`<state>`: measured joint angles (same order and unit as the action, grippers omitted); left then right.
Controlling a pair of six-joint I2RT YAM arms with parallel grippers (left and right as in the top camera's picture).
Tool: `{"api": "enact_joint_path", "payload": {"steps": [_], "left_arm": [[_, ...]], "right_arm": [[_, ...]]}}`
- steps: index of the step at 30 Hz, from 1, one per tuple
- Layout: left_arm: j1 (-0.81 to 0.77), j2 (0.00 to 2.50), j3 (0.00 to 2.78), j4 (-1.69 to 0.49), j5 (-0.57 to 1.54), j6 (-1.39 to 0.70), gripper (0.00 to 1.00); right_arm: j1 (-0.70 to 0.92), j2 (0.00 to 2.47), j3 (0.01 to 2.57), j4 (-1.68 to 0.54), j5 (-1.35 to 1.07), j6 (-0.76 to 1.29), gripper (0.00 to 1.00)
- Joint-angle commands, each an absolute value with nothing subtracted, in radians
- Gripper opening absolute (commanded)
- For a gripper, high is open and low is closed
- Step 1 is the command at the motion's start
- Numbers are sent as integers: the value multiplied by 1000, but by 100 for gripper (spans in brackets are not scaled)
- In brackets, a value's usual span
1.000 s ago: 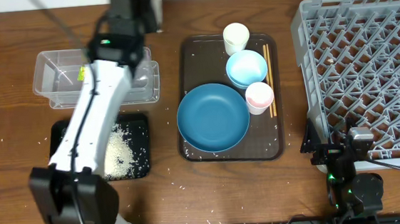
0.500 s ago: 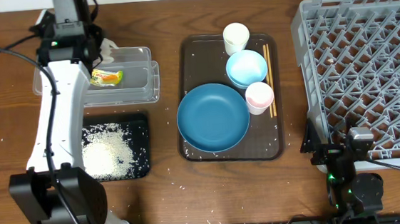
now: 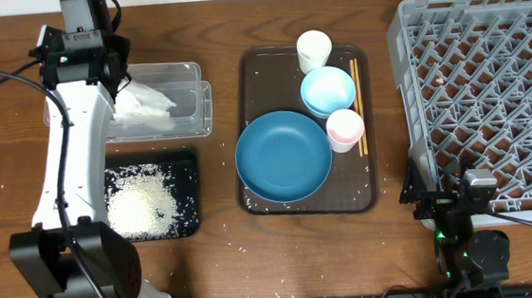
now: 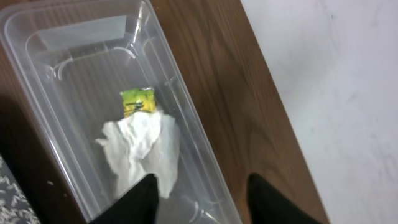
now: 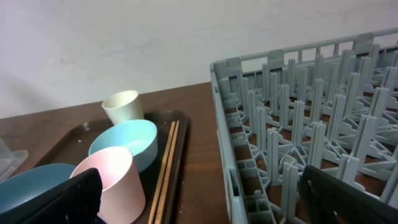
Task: Sort waste into correct bins and load items into the dishwasher rack
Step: 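Carry the tissue to the clear bin, release it, withdraw left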
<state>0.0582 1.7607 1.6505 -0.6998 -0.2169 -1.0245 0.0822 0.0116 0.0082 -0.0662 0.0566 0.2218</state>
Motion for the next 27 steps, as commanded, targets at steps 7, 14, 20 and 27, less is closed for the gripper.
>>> {"api": "enact_joint_path", "payload": {"steps": [7,14,20,27], "left_arm": [[62,1760,1655,-687,-236,-1019,58],[41,1760,1655,-577,29,-598,51],[-29,1760,1655,-517,181,-242,52],[-128,1787,1655,-517,191,-176,61]], "right_arm": [[75,6,6,-68,63,208,99],[75,6,6,-68,63,208,99],[75,6,6,-68,63,208,99],[75,6,6,-68,63,208,99]]}}
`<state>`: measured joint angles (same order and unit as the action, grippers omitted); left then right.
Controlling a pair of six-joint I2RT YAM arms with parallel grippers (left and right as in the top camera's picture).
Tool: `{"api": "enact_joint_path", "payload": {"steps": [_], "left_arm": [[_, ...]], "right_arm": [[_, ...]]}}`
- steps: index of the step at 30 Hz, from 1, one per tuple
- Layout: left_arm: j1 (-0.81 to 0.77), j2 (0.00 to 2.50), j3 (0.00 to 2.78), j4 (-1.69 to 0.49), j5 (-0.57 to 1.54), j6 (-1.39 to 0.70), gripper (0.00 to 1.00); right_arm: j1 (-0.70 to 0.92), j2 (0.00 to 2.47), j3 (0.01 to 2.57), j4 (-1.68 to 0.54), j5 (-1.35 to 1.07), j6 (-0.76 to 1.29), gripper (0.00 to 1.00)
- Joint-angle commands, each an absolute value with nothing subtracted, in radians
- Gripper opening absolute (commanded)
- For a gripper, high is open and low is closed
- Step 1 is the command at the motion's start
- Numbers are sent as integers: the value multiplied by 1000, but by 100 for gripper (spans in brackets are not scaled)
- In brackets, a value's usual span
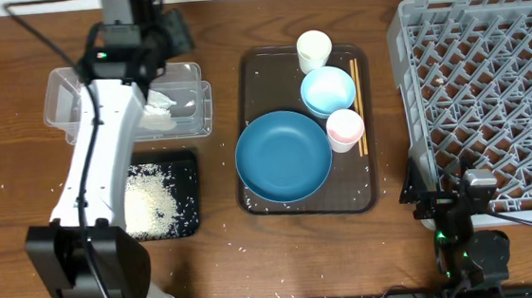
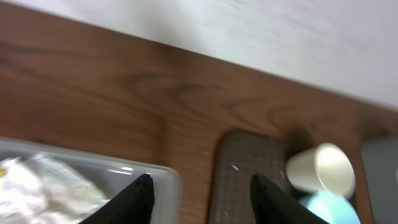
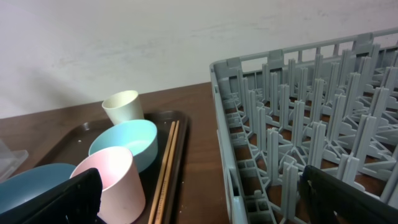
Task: Sort waste into correct bins and load items into the dishwasher rack
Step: 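Carry the tissue to the clear bin, release it, withdraw left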
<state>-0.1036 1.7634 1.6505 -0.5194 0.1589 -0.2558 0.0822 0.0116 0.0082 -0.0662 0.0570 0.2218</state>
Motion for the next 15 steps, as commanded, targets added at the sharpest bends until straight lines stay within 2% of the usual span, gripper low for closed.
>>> {"api": "enact_joint_path", "payload": {"steps": [1,6,8,12,15], "left_arm": [[-139,1792,1655,-518,191,-176,68],[-174,1804,1655,-521,190,-176,77],[-171,1799,1655,-517,147,-176,78],[-111,1761,1655,-517,-34,-258,79],[-17,1721,1655,-519,-68,-382,80]], "right_arm": [[75,6,6,-68,63,208,99],[75,6,6,-68,63,208,99],[75,6,6,-68,63,208,99],[75,6,6,-68,63,208,99],[75,6,6,-68,63,208,99]]}}
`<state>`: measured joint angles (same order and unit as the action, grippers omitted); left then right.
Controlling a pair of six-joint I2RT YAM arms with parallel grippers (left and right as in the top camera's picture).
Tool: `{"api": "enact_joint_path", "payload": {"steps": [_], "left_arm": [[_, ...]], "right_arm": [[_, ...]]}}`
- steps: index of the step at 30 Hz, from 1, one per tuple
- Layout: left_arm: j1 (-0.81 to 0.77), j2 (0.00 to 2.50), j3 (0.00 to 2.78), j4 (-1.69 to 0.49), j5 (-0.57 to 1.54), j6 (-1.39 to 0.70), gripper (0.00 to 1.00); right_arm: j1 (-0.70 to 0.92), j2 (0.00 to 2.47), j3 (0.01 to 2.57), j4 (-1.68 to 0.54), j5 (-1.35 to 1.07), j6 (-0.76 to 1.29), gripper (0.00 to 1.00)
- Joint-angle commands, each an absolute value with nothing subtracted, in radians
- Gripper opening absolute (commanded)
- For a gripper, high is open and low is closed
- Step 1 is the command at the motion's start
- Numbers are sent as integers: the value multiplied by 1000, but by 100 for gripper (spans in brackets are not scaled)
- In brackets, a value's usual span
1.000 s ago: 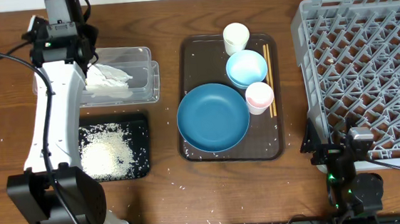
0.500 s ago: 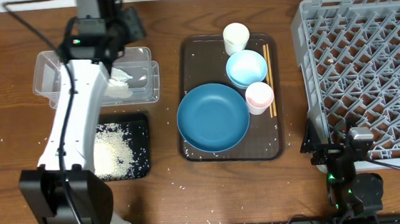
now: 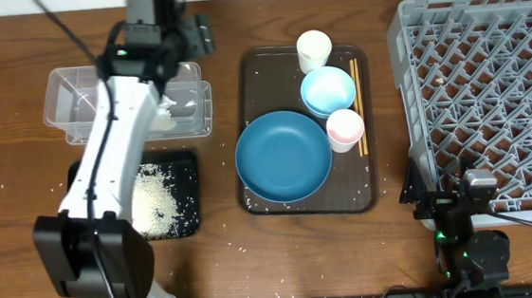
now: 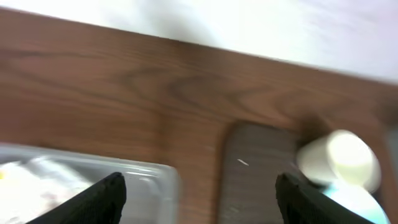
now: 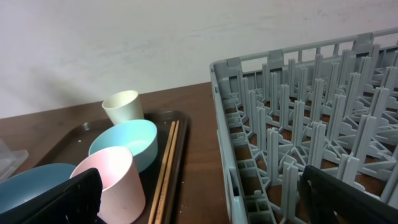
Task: Sort waste into correct bins and load items into the dishwasher rack
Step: 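Carry the tissue to the clear bin, release it, withdraw left, then reach the right gripper to the teal plate rim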
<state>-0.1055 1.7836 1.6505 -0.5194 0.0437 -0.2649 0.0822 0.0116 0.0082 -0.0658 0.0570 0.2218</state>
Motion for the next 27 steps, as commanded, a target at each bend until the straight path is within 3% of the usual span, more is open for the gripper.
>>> {"api": "enact_joint_path", "payload": {"steps": [1,6,7,12,23,27], "left_arm": [[16,1710,1655,-522,-68,-421,80],[204,1691,1655,-619,-51,-618,81],[233,1691,1655,-649,-37,-639,86],[347,1693,1655,-775,-30,-668,88],[396,1693,1655,-841,-31,-667,89],[396,1693,1655,-862,-31,-667,90]], "right_arm": [[75,6,6,-68,63,208,99],[75,6,6,-68,63,208,99],[75,6,6,-68,63,208,99],[75,6,6,-68,63,208,99],[75,6,6,-64,-22,246,99],[76,6,6,-41,-184,461,99]]}}
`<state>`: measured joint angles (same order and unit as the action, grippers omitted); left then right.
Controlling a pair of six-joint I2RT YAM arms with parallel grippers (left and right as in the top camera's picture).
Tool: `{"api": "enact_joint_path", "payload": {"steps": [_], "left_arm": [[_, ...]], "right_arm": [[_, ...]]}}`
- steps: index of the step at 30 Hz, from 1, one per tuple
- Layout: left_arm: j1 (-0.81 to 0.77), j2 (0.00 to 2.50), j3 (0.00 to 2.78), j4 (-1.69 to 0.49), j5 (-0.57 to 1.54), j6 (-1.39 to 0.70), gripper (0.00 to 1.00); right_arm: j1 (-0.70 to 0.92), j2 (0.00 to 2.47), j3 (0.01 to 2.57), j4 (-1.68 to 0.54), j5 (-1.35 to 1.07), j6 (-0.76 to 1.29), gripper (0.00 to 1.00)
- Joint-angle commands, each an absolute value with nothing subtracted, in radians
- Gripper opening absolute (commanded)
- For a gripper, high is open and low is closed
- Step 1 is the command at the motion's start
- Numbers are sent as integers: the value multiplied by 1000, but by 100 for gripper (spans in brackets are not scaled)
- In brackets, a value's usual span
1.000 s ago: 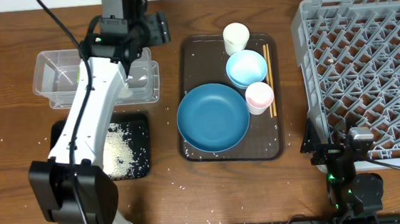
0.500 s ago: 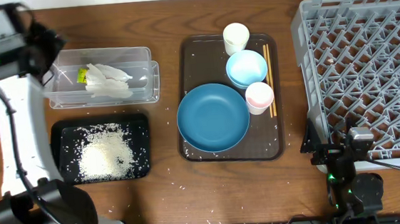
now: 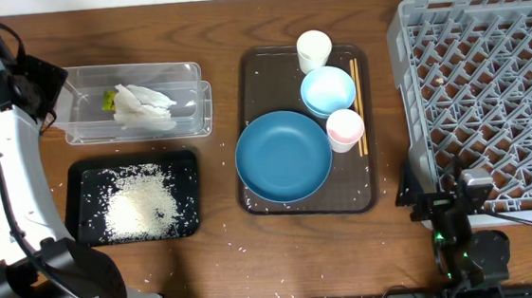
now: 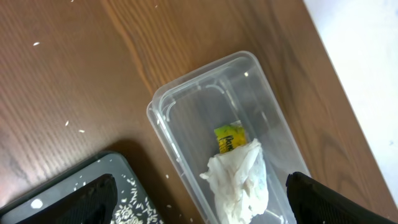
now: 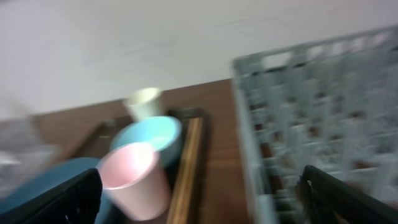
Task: Sort waste into correct bins and load items into the dishwasher rack
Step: 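Reach the right gripper to the teal plate rim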
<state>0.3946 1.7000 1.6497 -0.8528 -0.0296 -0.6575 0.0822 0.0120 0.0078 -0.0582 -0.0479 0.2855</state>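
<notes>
My left gripper [image 3: 42, 88] hangs open and empty off the left end of the clear bin [image 3: 196, 109]. In the bin lie a crumpled white tissue [image 4: 239, 180] and a green wrapper [image 4: 228, 138]. The brown tray [image 3: 260, 73] carries a blue plate [image 3: 284, 155], a light blue bowl [image 3: 328, 92], a pink cup [image 3: 344, 128], a cream cup [image 3: 313, 48] and chopsticks [image 3: 358, 104]. The grey dishwasher rack [image 3: 488, 74] fills the right side. My right gripper [image 5: 199, 202] is open at the rack's near left corner, and its view is blurred.
A black tray [image 3: 182, 165] holding a pile of rice [image 3: 142, 199] lies in front of the clear bin. Loose rice grains are scattered on the wooden table around both trays.
My left gripper was behind the bin's right end, facing the brown tray; now it is off the bin's left end, looking down on it. The right wrist view has shifted and blurred.
First my left gripper was open above the bin with the tissue and wrapper below it. Then it stood behind the bin's right end, and its jaws were wider a moment later. Now it is at the far left. The right arm stayed still until now.
</notes>
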Motion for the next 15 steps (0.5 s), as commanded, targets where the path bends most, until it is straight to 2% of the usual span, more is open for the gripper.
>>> {"api": "enact_joint_path", "payload": {"steps": [1,5,11,15], "left_arm": [[396,1693,1655,-862,-31,-667,90],[396,1693,1655,-863,-31,-667,89],[396,1693,1655,-863,-31,-667,90],[396,1693,1655,-863,-31,-667,90]], "right_arm": [[76,6,6,-19,-205,554,99],[76,7,6,82,-187,955,99],[76,8,15,369,-216,945,99],[76,45,109,363,-217,910,99]]}}
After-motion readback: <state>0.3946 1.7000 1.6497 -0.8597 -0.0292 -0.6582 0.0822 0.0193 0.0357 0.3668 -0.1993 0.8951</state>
